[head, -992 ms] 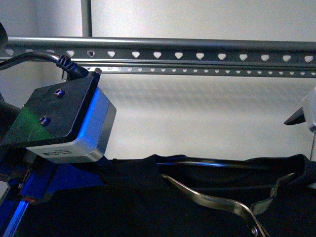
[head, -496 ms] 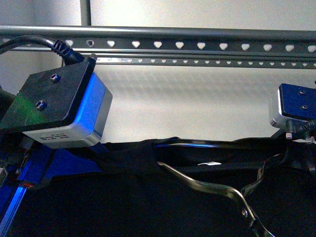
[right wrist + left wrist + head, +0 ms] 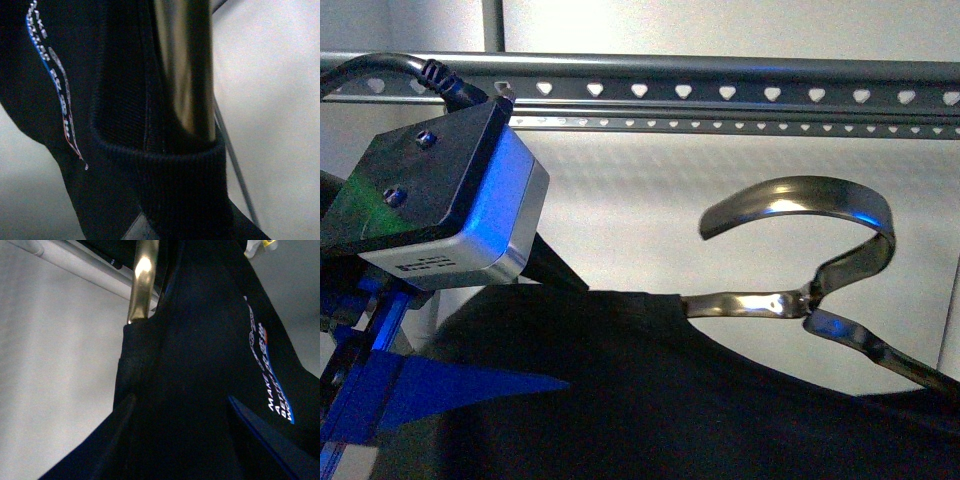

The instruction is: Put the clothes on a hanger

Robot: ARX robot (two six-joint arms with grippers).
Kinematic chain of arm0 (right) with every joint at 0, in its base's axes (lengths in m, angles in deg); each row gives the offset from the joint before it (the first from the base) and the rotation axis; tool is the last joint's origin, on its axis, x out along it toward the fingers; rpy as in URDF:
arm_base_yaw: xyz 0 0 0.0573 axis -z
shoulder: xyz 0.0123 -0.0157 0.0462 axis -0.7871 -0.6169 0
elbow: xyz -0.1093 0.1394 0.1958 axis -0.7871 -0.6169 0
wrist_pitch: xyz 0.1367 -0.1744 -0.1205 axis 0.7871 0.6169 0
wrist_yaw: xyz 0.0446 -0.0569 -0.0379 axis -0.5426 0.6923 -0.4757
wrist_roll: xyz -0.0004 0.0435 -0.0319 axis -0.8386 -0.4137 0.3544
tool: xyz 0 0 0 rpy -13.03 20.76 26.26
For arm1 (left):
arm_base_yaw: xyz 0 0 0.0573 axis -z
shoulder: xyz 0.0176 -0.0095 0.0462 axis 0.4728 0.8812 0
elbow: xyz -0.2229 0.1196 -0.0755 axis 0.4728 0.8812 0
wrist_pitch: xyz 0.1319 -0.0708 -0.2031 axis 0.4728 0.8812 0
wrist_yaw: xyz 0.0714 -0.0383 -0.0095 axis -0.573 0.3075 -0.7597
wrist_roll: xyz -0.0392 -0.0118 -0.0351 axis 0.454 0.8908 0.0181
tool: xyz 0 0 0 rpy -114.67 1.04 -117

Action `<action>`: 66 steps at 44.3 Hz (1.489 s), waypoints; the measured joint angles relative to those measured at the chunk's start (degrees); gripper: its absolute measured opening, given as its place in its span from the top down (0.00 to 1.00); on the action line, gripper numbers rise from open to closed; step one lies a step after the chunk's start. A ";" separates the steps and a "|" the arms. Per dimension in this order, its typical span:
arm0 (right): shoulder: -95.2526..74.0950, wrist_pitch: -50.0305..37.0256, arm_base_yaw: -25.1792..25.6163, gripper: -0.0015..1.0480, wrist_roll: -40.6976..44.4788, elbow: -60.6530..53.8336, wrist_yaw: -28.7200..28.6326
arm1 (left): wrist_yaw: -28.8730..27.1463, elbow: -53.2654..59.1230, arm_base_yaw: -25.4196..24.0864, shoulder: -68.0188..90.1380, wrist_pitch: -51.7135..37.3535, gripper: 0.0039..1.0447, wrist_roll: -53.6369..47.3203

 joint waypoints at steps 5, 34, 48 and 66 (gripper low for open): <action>0.02 1.20 3.37 0.92 -0.07 -1.29 -1.38 | 0.02 0.00 0.00 0.00 0.00 0.30 0.00; 12.39 6.12 6.82 0.92 -32.50 -6.21 -0.85 | -59.89 9.68 -2.10 -12.17 -37.46 0.07 104.85; 8.17 7.67 1.18 0.96 -68.43 13.27 5.03 | -50.53 31.41 -2.64 -30.80 -35.71 0.71 88.37; -2.86 7.02 -5.18 0.96 -83.17 27.74 16.26 | -43.12 46.23 -9.81 -42.23 -38.73 0.97 87.36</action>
